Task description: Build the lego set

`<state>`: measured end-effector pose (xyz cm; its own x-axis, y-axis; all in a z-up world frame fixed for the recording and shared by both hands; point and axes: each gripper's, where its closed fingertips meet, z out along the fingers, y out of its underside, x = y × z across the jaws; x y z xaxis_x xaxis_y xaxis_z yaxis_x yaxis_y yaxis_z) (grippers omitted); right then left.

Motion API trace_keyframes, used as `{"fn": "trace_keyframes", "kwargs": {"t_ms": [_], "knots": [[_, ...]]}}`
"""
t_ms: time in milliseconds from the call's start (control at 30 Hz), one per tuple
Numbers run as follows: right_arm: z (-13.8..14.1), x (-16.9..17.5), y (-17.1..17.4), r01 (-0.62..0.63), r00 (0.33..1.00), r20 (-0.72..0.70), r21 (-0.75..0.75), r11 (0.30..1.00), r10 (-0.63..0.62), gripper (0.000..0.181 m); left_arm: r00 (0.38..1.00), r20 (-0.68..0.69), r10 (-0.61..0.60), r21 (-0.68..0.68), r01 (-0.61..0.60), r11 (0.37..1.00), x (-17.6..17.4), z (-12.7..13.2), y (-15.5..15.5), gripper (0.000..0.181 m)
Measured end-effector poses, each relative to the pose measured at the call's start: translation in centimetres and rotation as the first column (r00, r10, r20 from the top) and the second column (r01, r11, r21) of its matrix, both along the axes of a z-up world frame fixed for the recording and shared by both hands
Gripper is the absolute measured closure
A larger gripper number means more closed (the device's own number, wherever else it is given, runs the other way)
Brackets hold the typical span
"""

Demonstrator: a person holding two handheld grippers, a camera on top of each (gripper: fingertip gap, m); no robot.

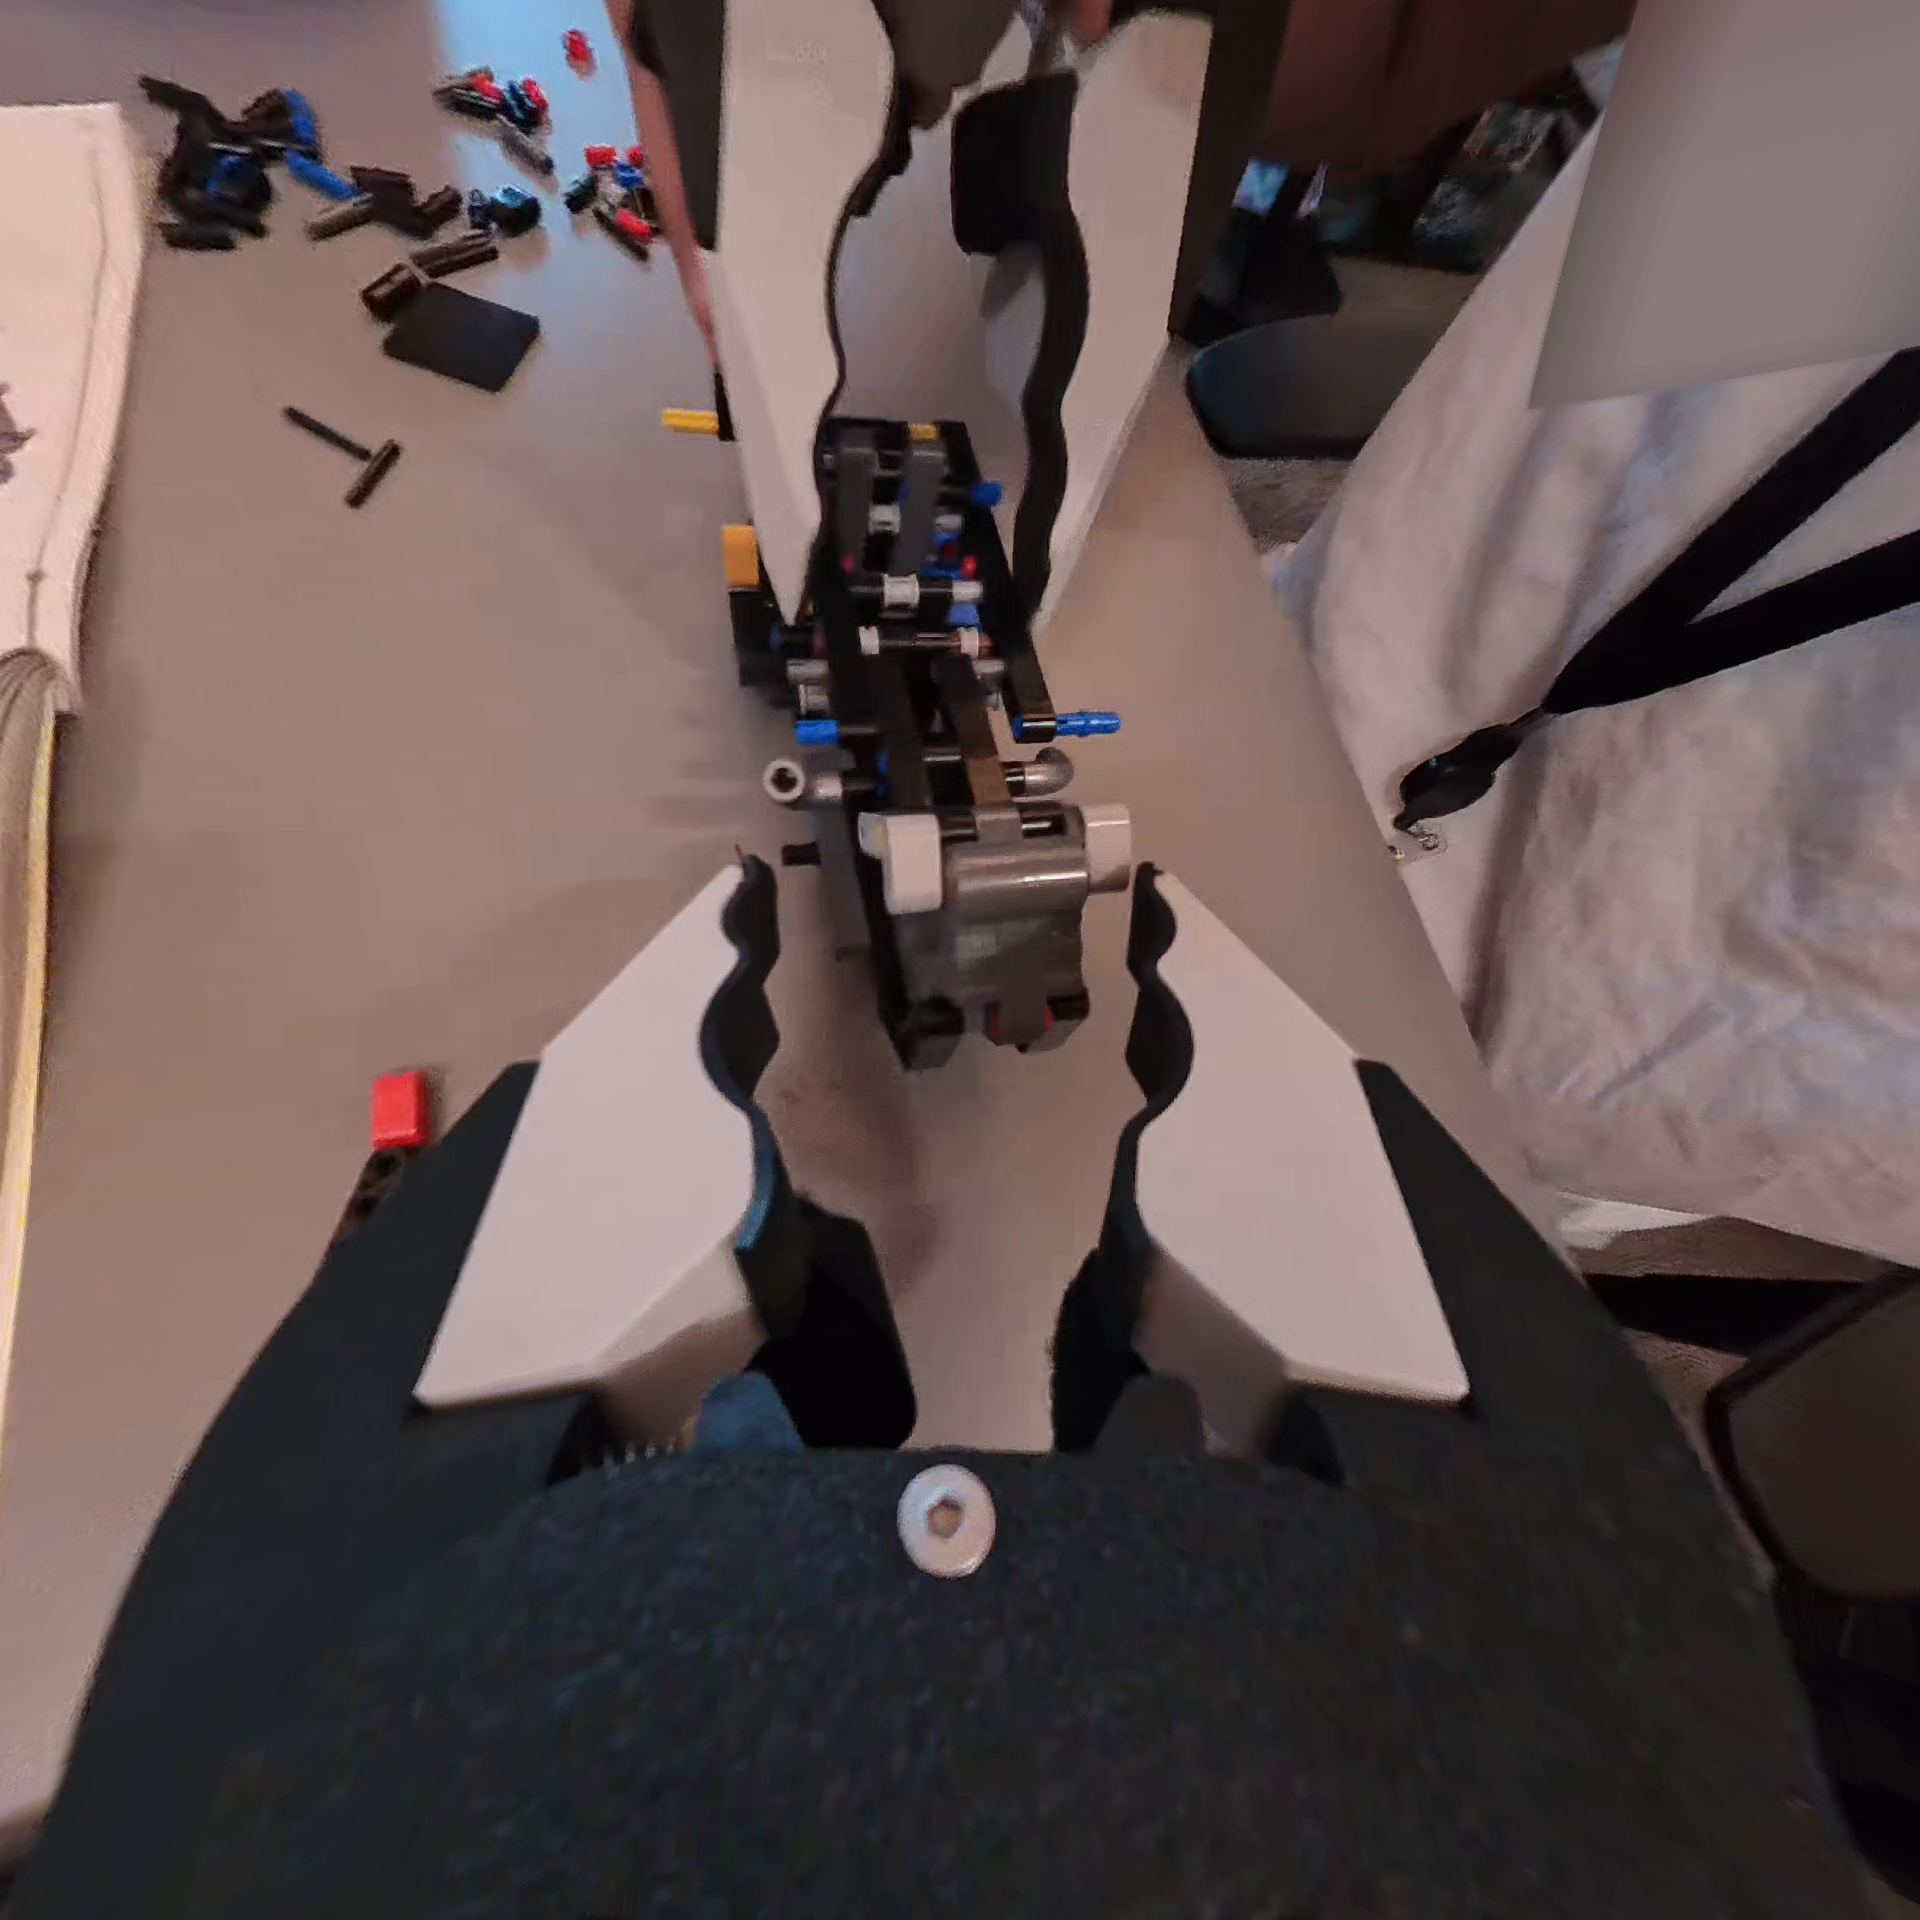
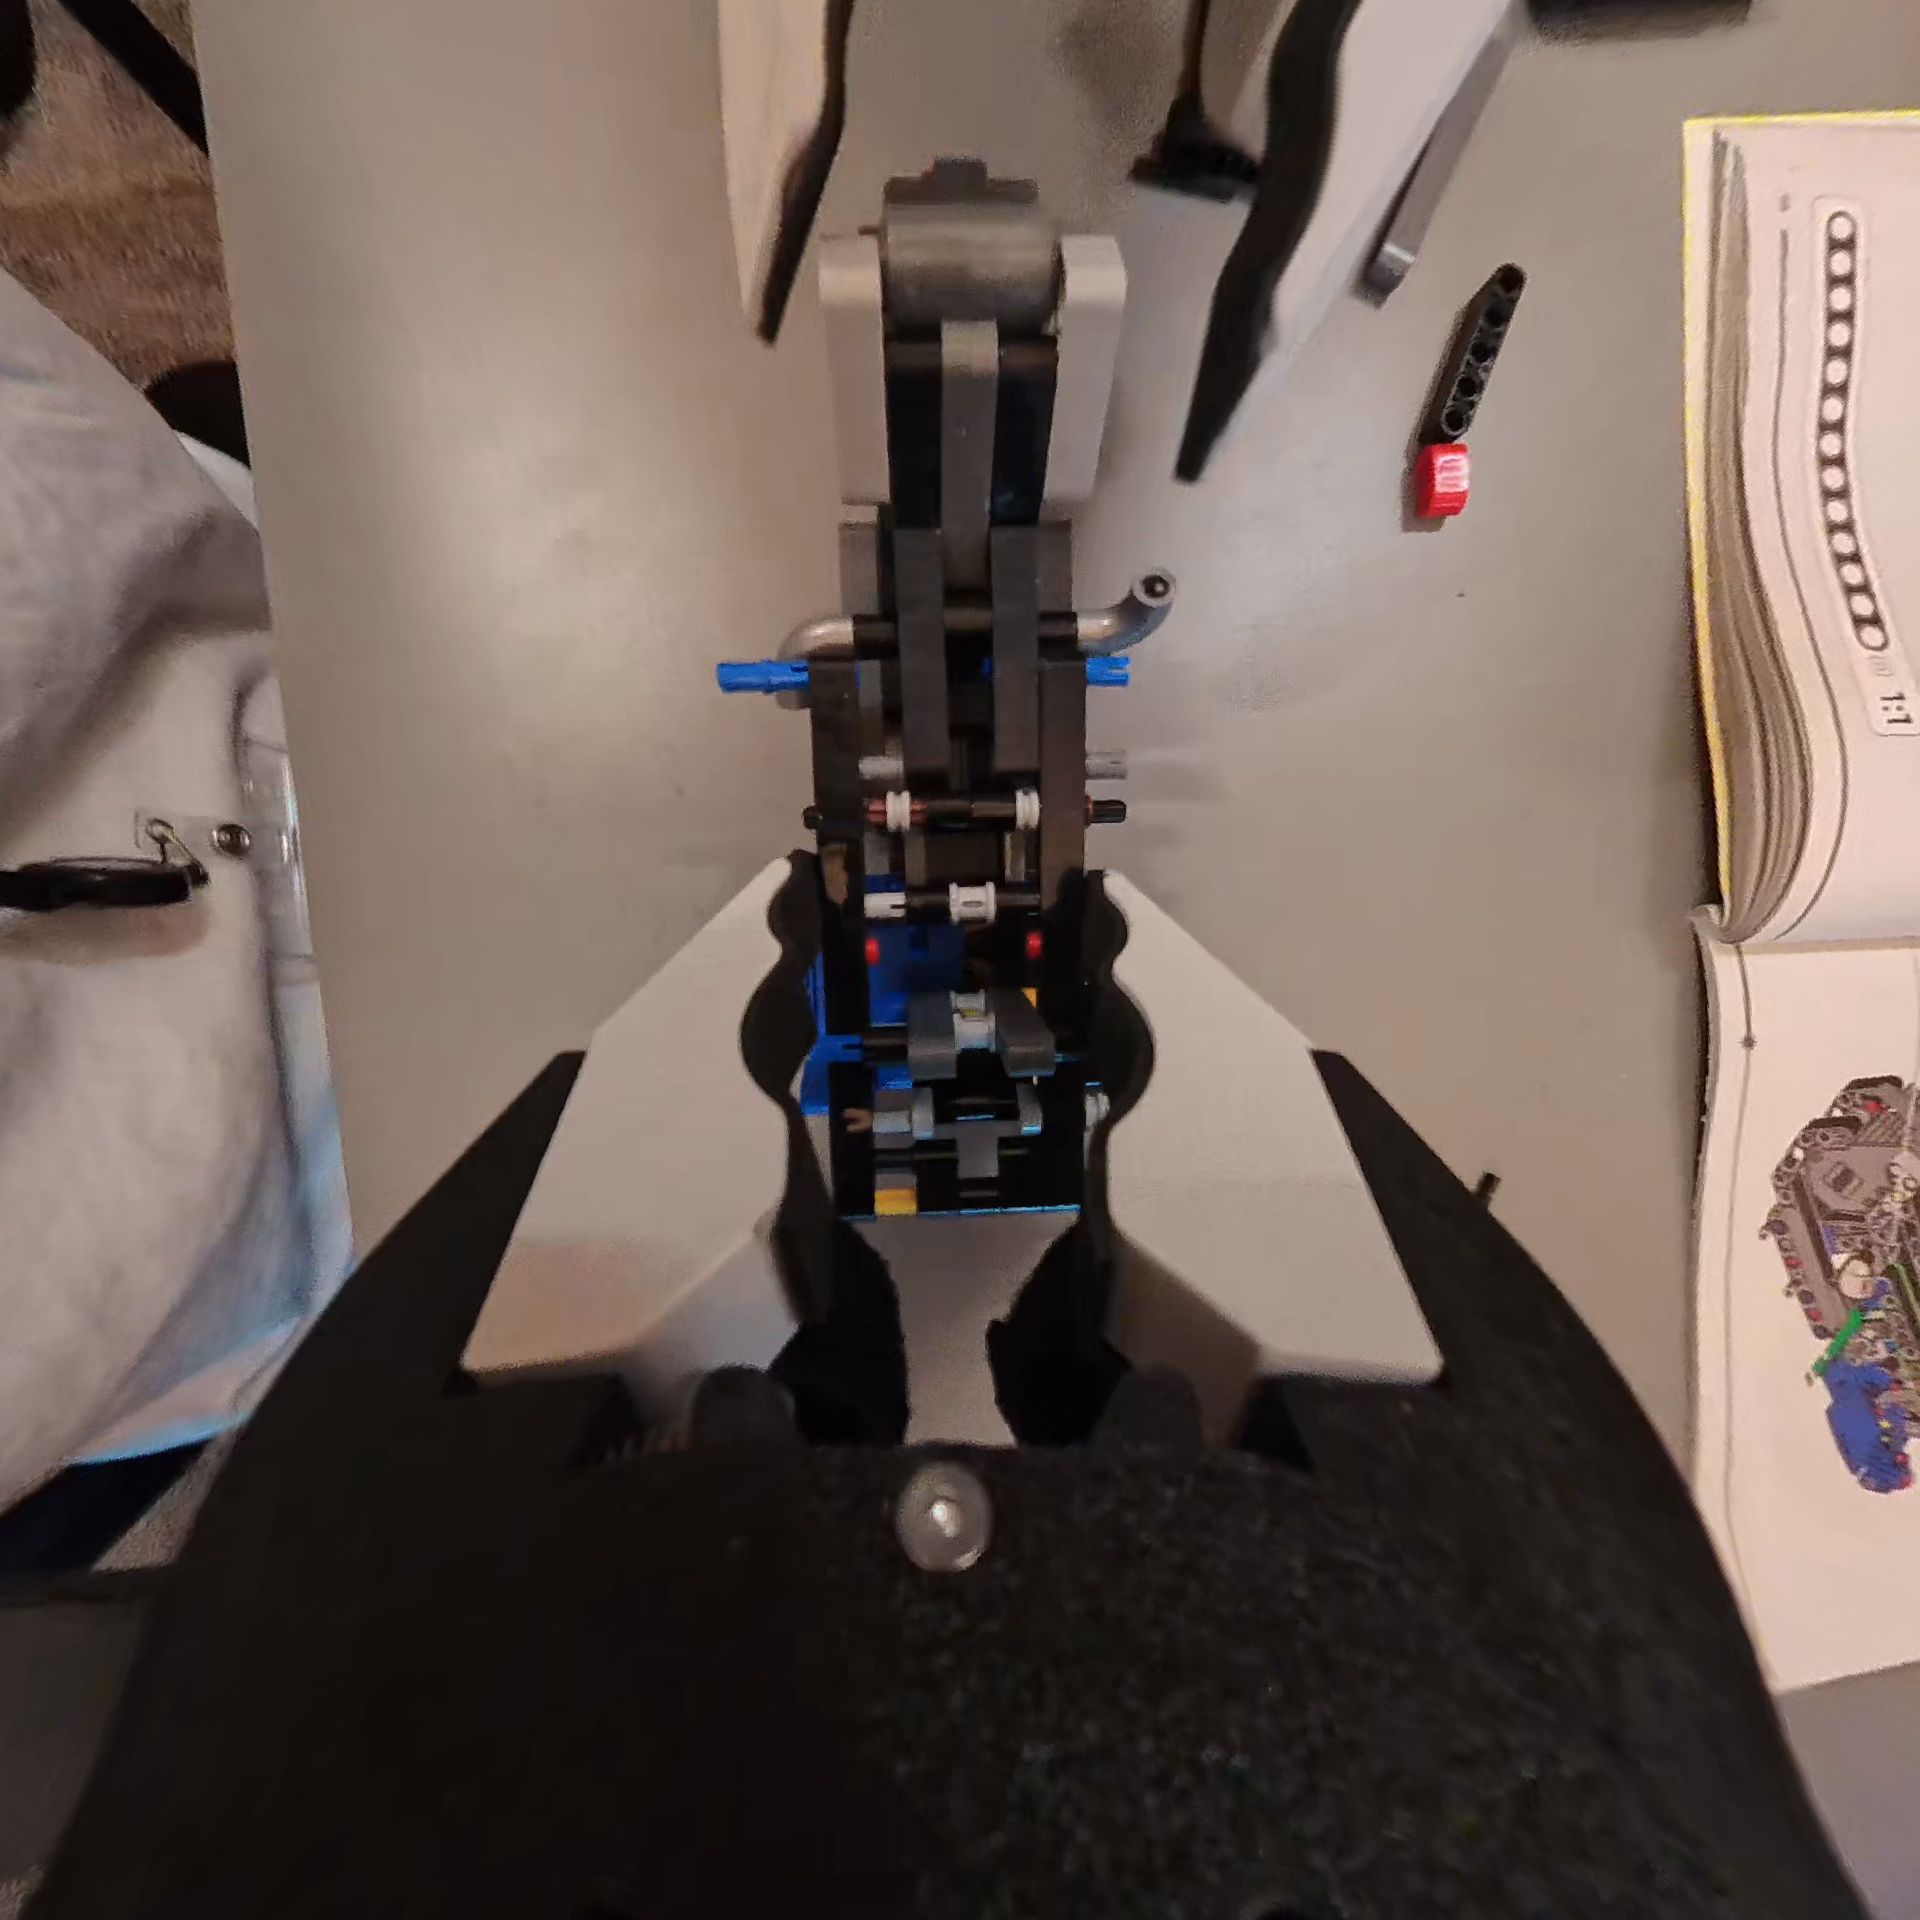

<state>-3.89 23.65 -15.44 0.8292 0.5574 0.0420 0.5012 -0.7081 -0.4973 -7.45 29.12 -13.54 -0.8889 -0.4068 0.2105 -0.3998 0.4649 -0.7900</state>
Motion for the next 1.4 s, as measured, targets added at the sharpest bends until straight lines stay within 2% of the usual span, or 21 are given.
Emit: {"fn": "trace_keyframes", "kwargs": {"t_ms": [33, 100, 133, 367, 500, 633, 733, 800, 967, 1133, 1200, 1267, 1333, 1400], "knots": [[0.0, 0.0, 0.0, -0.005, 1.0, 0.01, -0.02, 1.0, 0.005, 0.132, 1.0, 0.022, -0.009, 0.015, 0.009, 1.0, 0.0, -0.5, -0.4, 0.119], [0.0, 0.1, 0.0, -0.004, 1.0, 0.015, -0.059, 0.998, 0.005, 0.132, 0.998, 0.062, -0.015, 0.006, 0.015, 1.0, -0.1, -0.7, -1.3, 0.133], [-0.1, 0.1, 0.0, 0.0, 1.0, 0.016, -0.075, 0.997, 0.001, 0.132, 0.996, 0.085, 0.009, -0.004, -0.008, 1.0, 0.1, -0.7, -1.6, 0.134], [-0.2, 0.1, -0.5, 0.005, 0.997, 0.071, -0.135, 0.991, 0.005, 0.132, 0.984, 0.136, 0.116, -0.041, -0.112, 0.993, 0.4, -0.7, -2.4, 0.135], [-0.2, 0.2, -1.1, -0.034, 0.994, 0.098, -0.15, 0.988, 0.05, 0.133, 0.978, 0.162, 0.132, -0.034, -0.129, 0.991, 0.4, -0.8, -2.9, 0.135], [-0.2, 0.4, -1.2, -0.069, 0.995, 0.057, -0.137, 0.988, 0.077, 0.135, 0.977, 0.148, 0.153, -0.054, -0.146, 0.988, 0.7, -0.8, -3.0, 0.135], [-0.2, 0.4, -1.2, -0.065, 0.995, 0.06, -0.144, 0.987, 0.074, 0.135, 0.976, 0.15, 0.158, -0.043, -0.154, 0.987, 0.7, -0.8, -3.0, 0.136], [-0.2, 0.5, -1.2, -0.019, 0.999, 0.043, -0.171, 0.985, 0.026, 0.134, 0.972, 0.161, 0.169, -0.036, -0.166, 0.986, 0.9, -0.8, -3.1, 0.136], [-0.2, 0.7, -1.0, -0.022, 0.993, 0.11, -0.149, 0.989, 0.039, 0.132, 0.97, 0.165, 0.175, -0.029, -0.173, 0.984, 1.0, -0.8, -3.0, 0.136], [-0.6, 0.3, -0.5, -0.055, 0.981, 0.179, -0.113, 0.992, 0.075, 0.12, 0.969, 0.167, 0.182, -0.034, -0.179, 0.983, 1.1, -0.8, -3.1, 0.136], [-0.7, -0.3, -0.4, -0.058, 0.986, 0.147, -0.123, 0.991, 0.076, 0.117, 0.968, 0.171, 0.182, -0.028, -0.18, 0.983, 1.1, -0.9, -3.1, 0.136], [-0.7, -0.1, 0.0, -0.039, 0.989, 0.138, -0.129, 0.991, 0.057, 0.128, 0.967, 0.178, 0.18, -0.022, -0.179, 0.984, 1.0, -0.9, -3.2, 0.136], [-0.6, -0.1, 0.0, -0.021, 0.995, 0.09, -0.16, 0.987, 0.036, 0.13, 0.965, 0.183, 0.188, -0.016, -0.188, 0.982, 1.1, -0.9, -3.2, 0.137], [-0.6, 0.0, 0.0, -0.038, 0.993, 0.108, -0.156, 0.987, 0.055, 0.131, 0.965, 0.177, 0.193, -0.022, -0.192, 0.981, 1.1, -0.9, -3.2, 0.137]]}}
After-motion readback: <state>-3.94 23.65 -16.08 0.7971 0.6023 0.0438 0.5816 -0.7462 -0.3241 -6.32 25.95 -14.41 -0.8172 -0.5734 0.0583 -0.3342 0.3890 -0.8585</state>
